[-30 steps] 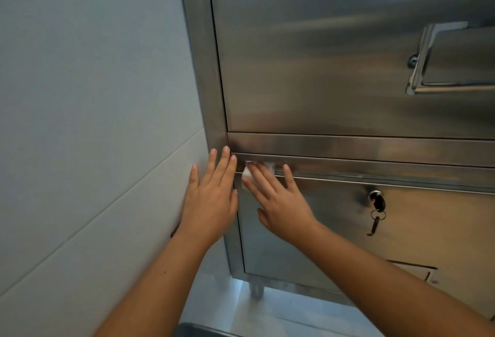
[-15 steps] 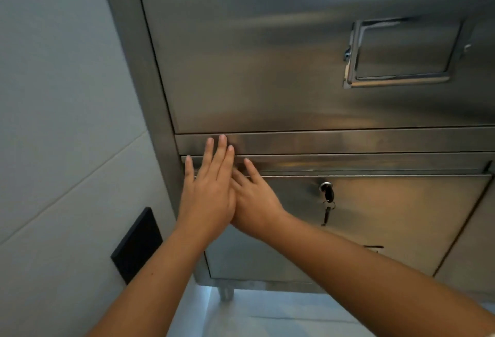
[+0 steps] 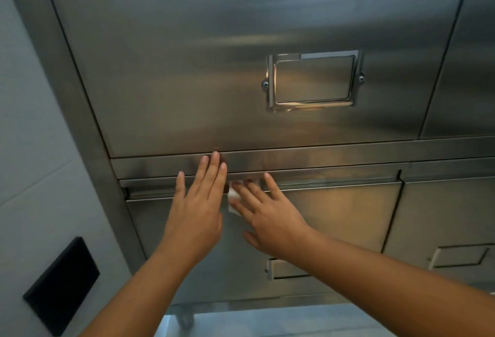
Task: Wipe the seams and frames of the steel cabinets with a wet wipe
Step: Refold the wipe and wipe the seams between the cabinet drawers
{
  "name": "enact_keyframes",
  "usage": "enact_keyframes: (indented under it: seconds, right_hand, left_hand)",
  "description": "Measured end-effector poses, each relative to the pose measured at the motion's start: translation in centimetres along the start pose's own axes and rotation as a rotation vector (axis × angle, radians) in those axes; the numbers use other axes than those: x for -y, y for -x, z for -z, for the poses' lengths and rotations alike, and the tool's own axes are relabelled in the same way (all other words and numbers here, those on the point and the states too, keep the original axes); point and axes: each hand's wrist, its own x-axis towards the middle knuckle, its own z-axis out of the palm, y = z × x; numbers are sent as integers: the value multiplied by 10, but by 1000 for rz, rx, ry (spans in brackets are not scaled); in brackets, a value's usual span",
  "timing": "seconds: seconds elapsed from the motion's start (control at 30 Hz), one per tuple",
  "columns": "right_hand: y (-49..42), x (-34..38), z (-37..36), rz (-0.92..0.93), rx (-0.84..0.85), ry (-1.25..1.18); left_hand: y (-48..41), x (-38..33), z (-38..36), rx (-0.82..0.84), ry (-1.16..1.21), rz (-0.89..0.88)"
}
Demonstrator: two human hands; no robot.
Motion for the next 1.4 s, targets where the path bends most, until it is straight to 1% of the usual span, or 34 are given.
enact_keyframes:
  seconds: [0.03, 0.1, 0.2, 0.3, 0.33, 0.4, 0.5, 0.6, 0.7, 0.83, 0.9, 1.07, 1.2, 1.33, 1.4]
  right_hand:
    - [1, 2, 1, -24, 18, -18]
    - [-2, 12, 8, -71, -12, -76]
    - [-9, 14, 14, -31, 53, -74]
    - [5, -2, 10, -71, 18, -89]
    - [11, -8, 4, -86, 43, -111]
    - [23, -20, -4, -101, 37, -148]
    - [34, -38, -5, -144, -29, -173]
    - [45, -51, -13, -150, -47, -137]
    - [63, -63, -26, -178, -129, -134]
    - [83, -77, -29, -225, -161, -129]
    - [80, -74, -29, -240, -164, -139]
    - [62, -53, -39, -152, -194, -111]
    - [84, -77, -51, -132, -222, -63]
    - [112, -104, -68, -199, -210, -50]
    - [117, -102, -70, -259, -214, -74]
  left_hand:
    - [-2, -6, -3, -8, 0, 12]
    - [-7, -20, -11, -7, 13, 41]
    - [-11, -31, -17, 2, 19, 57]
    - [-9, -30, -15, 1, 21, 12]
    - [-8, -30, -14, 8, 19, -7]
    - [-5, -31, -13, 38, 17, -15]
    - [-3, -38, -14, 81, 5, -19]
    - [-4, -47, -12, 114, -16, -29]
    - [-7, -52, -10, 132, -24, -23]
    - [-13, -65, -6, 117, -29, -55]
    - [-17, -75, -8, 113, -21, -53]
    - [-21, -95, -22, 136, -1, 26]
    - [-18, -95, -28, 127, -41, 15]
    - [-16, -95, -31, 105, -44, 28]
    - [-16, -101, -33, 111, -34, 50]
